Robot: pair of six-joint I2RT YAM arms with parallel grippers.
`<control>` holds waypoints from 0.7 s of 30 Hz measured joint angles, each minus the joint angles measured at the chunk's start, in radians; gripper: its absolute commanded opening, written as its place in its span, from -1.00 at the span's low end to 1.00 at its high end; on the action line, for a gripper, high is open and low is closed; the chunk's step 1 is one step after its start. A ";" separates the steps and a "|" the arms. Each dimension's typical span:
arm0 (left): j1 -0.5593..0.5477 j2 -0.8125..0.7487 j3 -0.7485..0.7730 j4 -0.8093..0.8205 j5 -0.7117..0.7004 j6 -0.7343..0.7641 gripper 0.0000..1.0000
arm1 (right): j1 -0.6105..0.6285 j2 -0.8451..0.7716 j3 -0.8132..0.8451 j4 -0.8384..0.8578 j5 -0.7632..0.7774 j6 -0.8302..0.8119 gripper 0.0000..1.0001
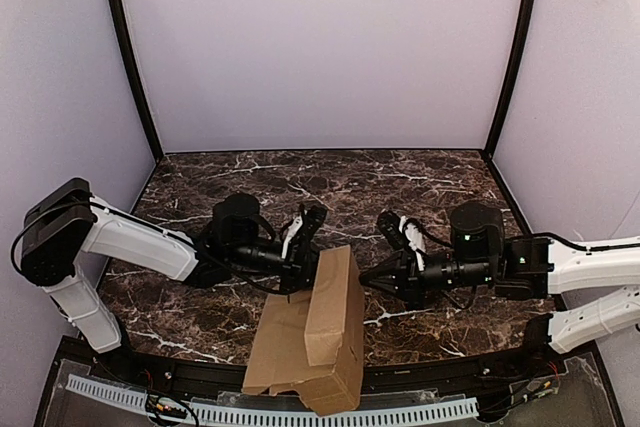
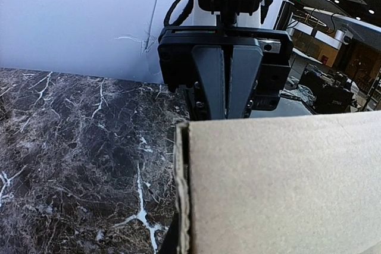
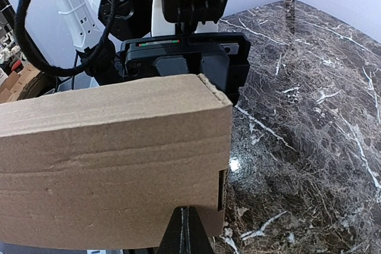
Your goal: Fold the paper box
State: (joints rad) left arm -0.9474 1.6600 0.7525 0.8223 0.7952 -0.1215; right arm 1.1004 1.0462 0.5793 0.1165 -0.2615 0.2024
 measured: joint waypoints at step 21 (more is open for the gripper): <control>0.022 -0.006 -0.043 0.008 0.062 -0.064 -0.99 | 0.030 0.115 0.034 0.056 -0.031 -0.010 -1.00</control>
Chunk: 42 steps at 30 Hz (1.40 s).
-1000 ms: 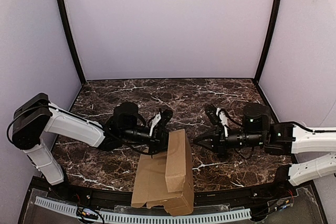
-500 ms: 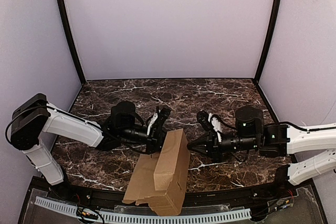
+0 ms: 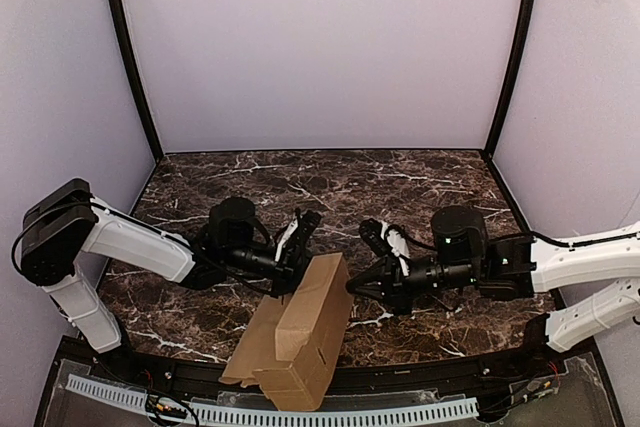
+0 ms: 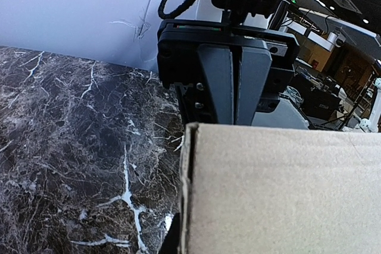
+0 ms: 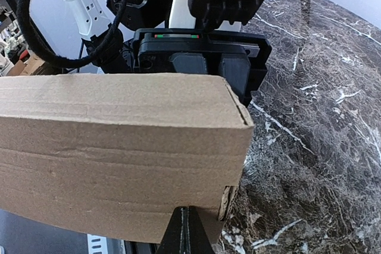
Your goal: Fold the paper box
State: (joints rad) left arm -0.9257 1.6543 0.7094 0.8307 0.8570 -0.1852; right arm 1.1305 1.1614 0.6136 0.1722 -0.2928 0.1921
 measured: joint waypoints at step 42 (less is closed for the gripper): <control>-0.026 -0.007 -0.005 -0.147 -0.546 0.220 -0.99 | 0.017 -0.092 0.126 -0.245 0.548 -0.053 -1.00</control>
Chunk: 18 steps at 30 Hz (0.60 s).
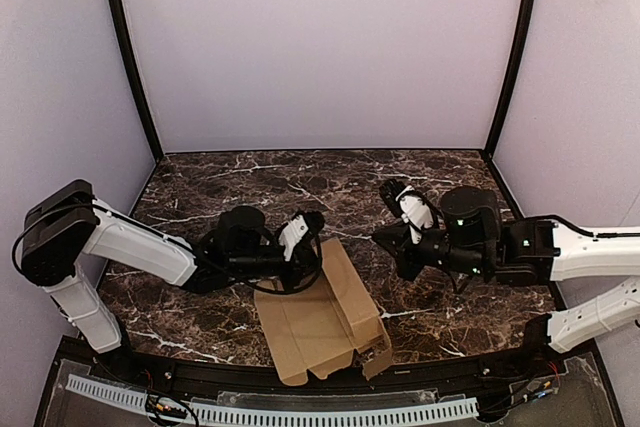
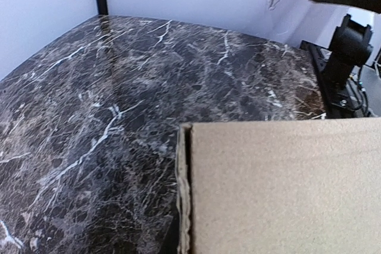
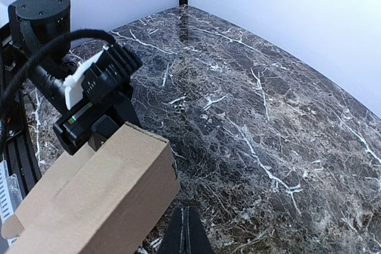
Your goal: Fold the paper box
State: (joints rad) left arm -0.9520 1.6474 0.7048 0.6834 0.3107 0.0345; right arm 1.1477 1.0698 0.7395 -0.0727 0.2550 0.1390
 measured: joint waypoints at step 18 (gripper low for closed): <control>0.000 0.205 0.034 0.056 -0.249 0.051 -0.99 | -0.036 0.288 0.069 0.111 -0.027 0.058 -1.00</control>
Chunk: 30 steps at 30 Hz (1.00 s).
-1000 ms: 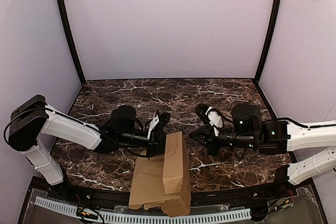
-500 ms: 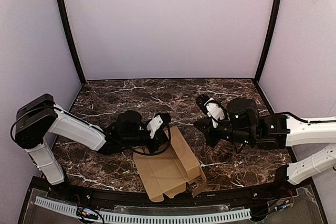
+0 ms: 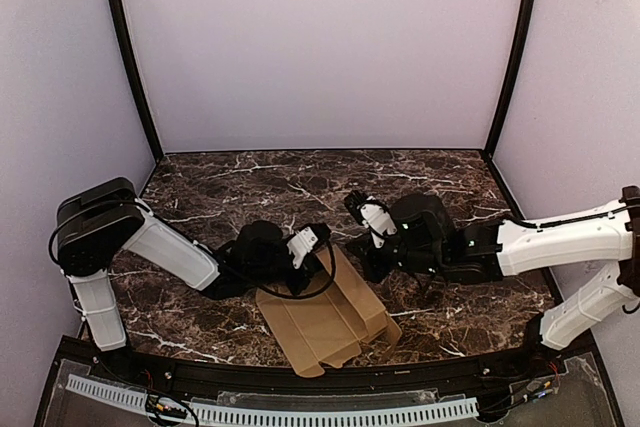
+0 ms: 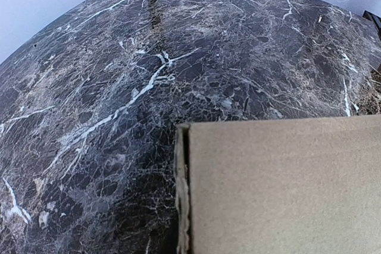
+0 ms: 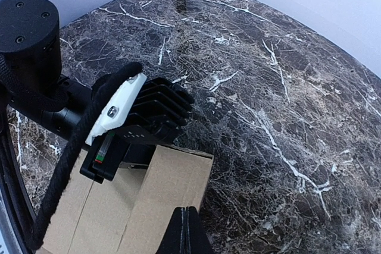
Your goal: Fold the paper box
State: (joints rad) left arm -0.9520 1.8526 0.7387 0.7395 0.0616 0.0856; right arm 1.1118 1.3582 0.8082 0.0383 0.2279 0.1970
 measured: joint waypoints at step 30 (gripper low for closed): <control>0.000 0.042 0.030 -0.007 -0.011 -0.014 -0.63 | -0.067 0.280 0.065 0.211 -0.125 0.034 -1.00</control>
State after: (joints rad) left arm -0.9520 1.8942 0.7685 0.7326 0.0505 0.0711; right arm 1.0451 1.6382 0.8730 0.2489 0.1032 0.2306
